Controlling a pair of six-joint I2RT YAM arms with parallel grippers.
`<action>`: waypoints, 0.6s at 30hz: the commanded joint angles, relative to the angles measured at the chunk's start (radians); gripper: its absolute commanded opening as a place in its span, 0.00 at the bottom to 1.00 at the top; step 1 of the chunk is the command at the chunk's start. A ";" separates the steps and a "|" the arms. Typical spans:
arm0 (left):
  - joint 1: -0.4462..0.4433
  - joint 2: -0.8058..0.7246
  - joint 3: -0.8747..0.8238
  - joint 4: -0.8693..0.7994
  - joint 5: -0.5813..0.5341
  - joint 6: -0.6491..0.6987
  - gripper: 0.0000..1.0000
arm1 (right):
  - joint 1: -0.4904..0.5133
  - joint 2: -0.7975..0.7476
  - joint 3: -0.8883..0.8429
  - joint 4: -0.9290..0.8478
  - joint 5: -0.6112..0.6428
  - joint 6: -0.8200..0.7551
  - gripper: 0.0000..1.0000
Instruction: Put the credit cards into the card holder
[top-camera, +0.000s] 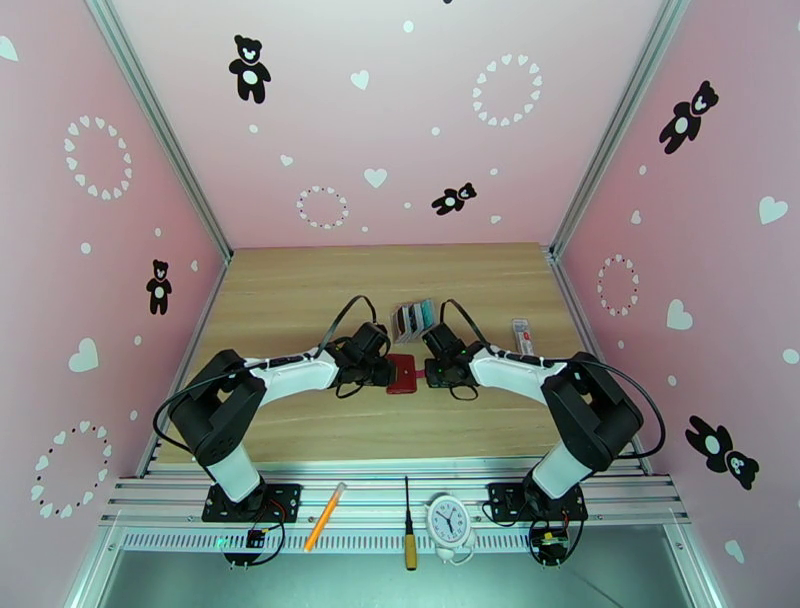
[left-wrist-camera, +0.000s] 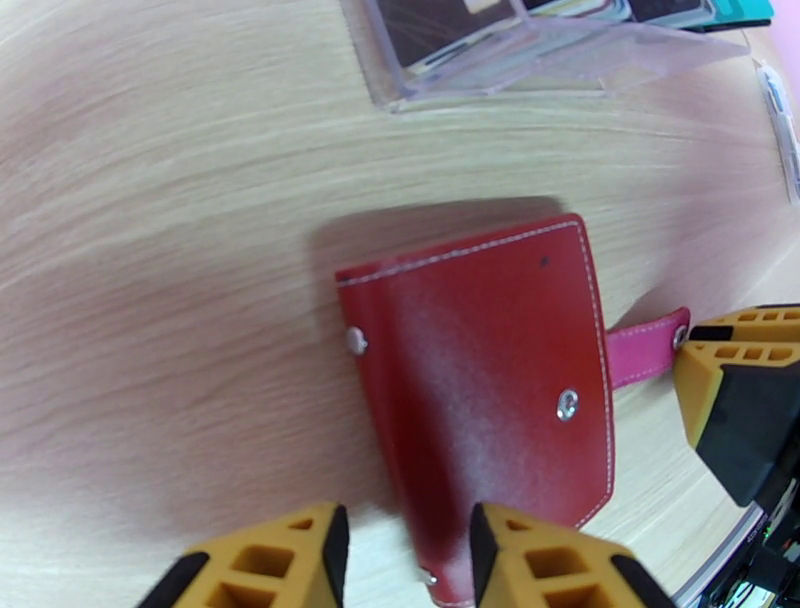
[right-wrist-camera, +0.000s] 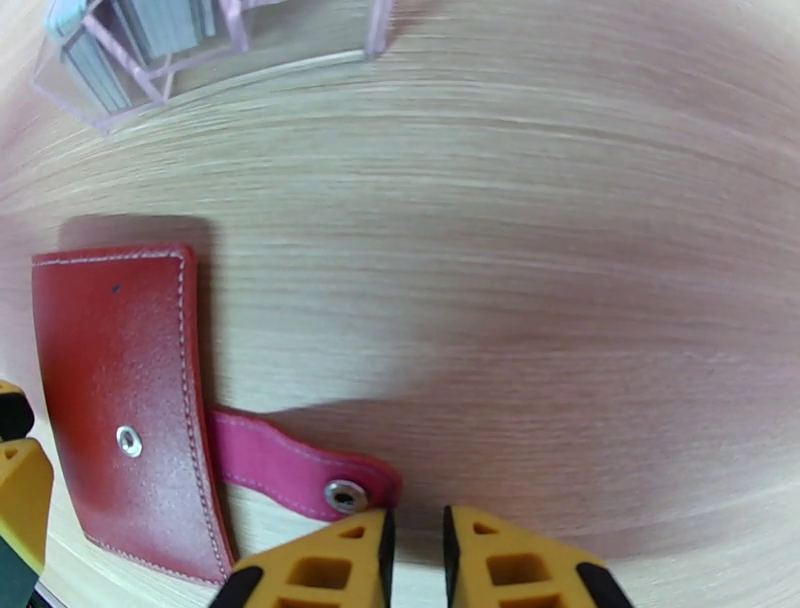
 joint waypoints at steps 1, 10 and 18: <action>-0.008 0.024 0.002 -0.015 -0.027 -0.010 0.40 | -0.001 -0.047 0.037 -0.040 -0.037 -0.030 0.22; -0.008 0.047 0.010 -0.026 -0.037 -0.015 0.40 | 0.002 -0.165 0.066 -0.078 -0.092 -0.036 0.27; -0.008 0.047 0.013 -0.047 -0.062 -0.014 0.39 | 0.020 -0.124 0.135 -0.044 -0.197 -0.036 0.18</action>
